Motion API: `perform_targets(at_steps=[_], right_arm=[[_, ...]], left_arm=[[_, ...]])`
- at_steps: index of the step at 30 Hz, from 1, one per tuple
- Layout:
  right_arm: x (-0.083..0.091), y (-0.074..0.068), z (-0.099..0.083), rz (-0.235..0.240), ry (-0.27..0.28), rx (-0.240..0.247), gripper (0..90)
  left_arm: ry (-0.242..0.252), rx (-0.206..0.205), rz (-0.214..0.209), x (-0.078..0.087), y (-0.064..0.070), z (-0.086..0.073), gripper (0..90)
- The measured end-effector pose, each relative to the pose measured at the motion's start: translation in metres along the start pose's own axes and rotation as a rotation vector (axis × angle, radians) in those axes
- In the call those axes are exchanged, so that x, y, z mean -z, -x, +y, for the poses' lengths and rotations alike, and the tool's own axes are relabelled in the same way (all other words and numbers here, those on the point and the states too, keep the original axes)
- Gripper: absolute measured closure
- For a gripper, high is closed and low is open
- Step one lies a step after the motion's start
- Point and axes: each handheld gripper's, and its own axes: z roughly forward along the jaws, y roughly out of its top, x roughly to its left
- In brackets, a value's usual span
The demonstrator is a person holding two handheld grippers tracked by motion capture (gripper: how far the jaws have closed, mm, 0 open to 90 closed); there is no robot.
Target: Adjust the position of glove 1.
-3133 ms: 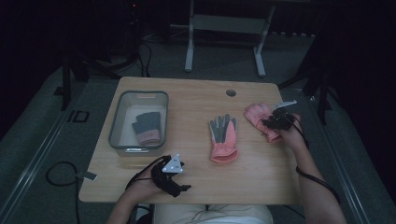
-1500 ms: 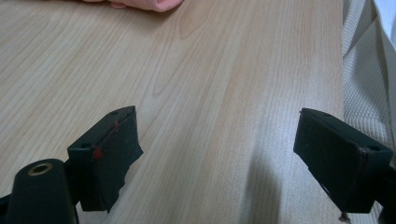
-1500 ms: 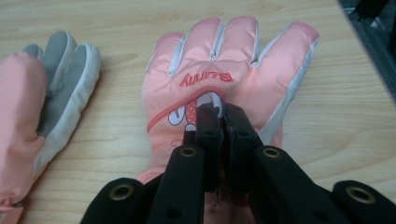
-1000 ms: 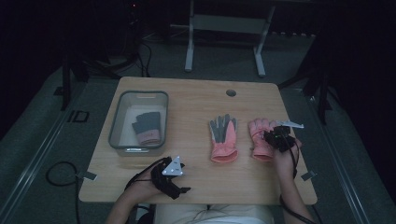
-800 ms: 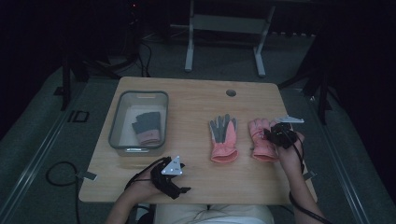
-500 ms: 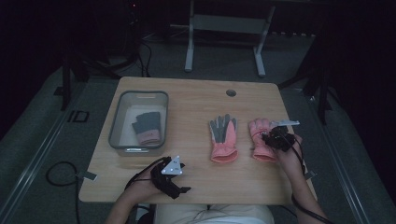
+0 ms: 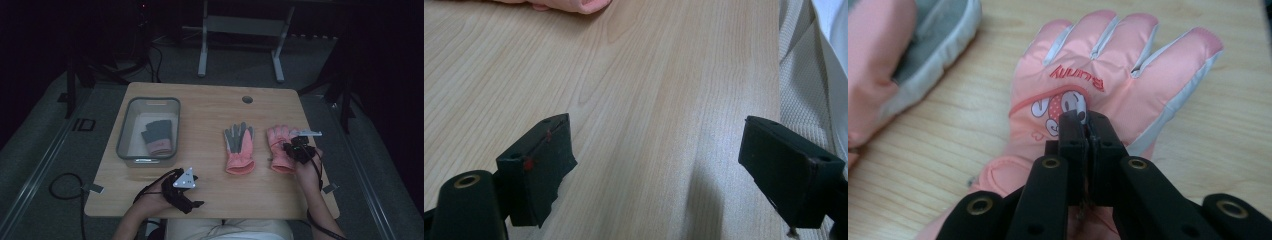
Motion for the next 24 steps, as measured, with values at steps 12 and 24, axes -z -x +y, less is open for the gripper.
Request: perform_targets(at_steps=[12, 24], right_arm=[[0.065, -0.029, 0.05, -0.016, 0.159, -0.002, 87.5], [0.094, -0.086, 0.082, 0.046, 0.252, 0.033, 87.6]], left_arm=[[0.001, 0.001, 0.0, 0.0, 0.0, 0.0, 13.7], [0.001, -0.004, 0.0, 0.0, 0.0, 0.0, 13.8]])
